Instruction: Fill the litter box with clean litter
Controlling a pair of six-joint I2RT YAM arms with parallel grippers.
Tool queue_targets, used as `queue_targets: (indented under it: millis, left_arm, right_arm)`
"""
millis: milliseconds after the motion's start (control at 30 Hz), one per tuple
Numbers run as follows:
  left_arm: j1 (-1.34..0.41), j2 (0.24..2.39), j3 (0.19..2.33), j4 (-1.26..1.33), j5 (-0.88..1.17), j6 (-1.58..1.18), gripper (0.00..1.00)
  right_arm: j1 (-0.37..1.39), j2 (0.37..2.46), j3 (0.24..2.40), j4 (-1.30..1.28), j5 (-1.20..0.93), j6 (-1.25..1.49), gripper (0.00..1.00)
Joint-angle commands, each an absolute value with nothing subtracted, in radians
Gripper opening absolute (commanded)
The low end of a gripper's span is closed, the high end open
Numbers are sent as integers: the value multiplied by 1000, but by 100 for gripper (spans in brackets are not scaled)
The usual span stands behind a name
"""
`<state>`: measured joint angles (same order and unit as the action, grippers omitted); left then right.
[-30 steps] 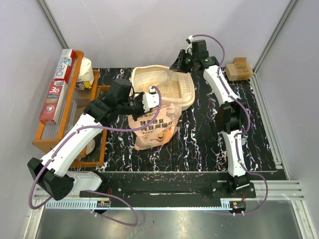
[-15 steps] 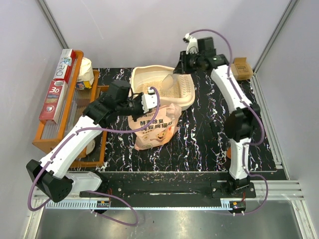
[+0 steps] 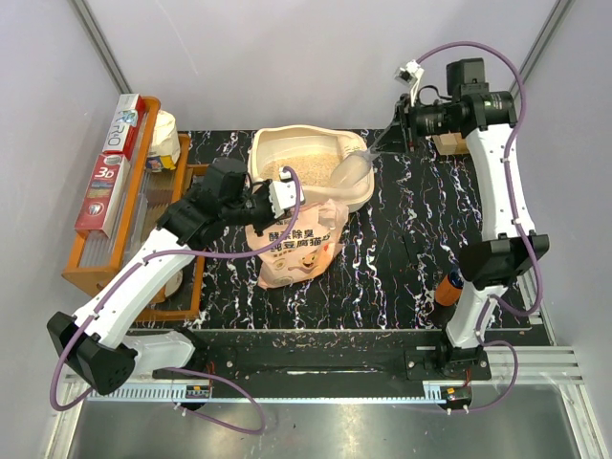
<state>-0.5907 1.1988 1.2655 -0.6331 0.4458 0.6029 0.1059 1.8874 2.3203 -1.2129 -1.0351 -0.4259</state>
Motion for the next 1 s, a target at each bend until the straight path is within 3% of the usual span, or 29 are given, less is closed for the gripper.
queue_targets:
  millis: [0,267,533,733,967]
  left_arm:
    - [-592,1163,1275,-546,468,578,0]
    - [-592,1172,1282,-546,469,574,0]
    - [-591,1169,1287,-552,456,581,0]
    - [-591,1173,1293,-563,463,581,0]
    - [-591,1178,1298,-569,463,583,0]
  right_arm:
    - [132,1908,2358,-1519,-1114,-676,0]
    - [284,1928,2287,-1581,-994,-892,0]
    - [318,1899,2224,-1600,-977,-933,0]
    - [307,1845,2272,-1531,-936,-851,0]
    - [301,1835,2374,-1629,-913,-879,0]
